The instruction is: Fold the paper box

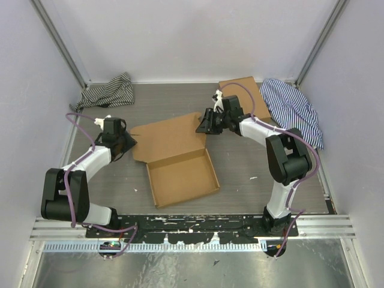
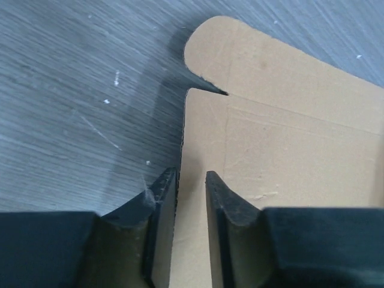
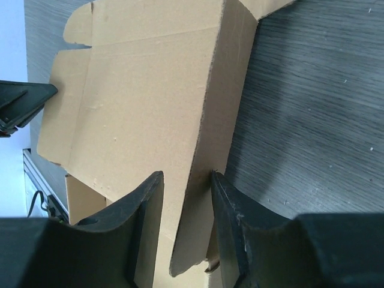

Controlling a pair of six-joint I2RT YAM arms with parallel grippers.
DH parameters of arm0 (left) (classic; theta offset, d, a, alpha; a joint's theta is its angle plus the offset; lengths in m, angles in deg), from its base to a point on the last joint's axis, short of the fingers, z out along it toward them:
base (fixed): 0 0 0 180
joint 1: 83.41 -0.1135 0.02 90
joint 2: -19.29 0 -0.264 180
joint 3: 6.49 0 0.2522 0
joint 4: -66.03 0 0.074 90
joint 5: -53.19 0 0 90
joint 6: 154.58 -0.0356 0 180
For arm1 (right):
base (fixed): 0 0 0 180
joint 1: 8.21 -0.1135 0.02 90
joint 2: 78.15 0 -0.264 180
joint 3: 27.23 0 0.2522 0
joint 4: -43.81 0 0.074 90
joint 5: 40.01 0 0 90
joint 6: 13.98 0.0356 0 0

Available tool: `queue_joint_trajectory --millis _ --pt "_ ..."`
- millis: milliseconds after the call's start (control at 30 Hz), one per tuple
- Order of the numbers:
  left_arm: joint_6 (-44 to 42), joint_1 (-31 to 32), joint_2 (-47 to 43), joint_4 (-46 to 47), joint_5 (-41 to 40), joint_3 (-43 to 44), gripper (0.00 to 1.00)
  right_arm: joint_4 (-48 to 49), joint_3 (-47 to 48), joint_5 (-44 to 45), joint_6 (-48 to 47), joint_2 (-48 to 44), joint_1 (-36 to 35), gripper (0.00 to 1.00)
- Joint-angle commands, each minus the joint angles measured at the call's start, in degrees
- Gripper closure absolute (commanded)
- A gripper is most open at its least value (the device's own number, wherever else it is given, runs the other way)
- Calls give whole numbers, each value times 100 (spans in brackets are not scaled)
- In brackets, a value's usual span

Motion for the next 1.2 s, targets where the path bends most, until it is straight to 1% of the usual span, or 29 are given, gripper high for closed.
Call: queue_joint_trajectory --millis 0,133,200,233,333,467,667,733,833,900,1000,1167 --pt "147 -8 7 478 435 68 70 -80 228 57 -196 -366 -43 57" --pt "92 -6 147 415 595 227 83 -550 467 572 -352 -221 -157 57" --pt "-40 -8 167 322 657 318 95 -813 613 984 -423 -150 -241 57" --pt "-115 -9 182 228 681 389 99 -950 679 1199 -457 -110 -288 57" --pt "-385 0 205 -85 725 636 100 -1143 759 1588 -487 -38 -374 58" --pt "-772 14 130 -437 728 892 100 -1218 714 1855 -484 -69 -397 58" --pt "-1511 423 -371 -538 492 910 100 -1274 624 2042 -583 -243 -397 57" --pt "-1729 629 -674 -334 455 750 100 -1306 628 2059 -636 -299 -393 55" --pt "-1933 862 -1295 290 427 226 100 -1334 633 2063 -706 -382 -402 53" --pt "-1963 884 -1704 781 425 -177 100 -1405 678 2110 -758 -428 -391 53" --pt "-2055 887 -2361 1257 481 -711 100 -1533 766 2226 -890 -514 -388 53" --pt "-2103 922 -3264 1510 500 -1244 100 -1744 983 2260 -1074 -716 -338 54"
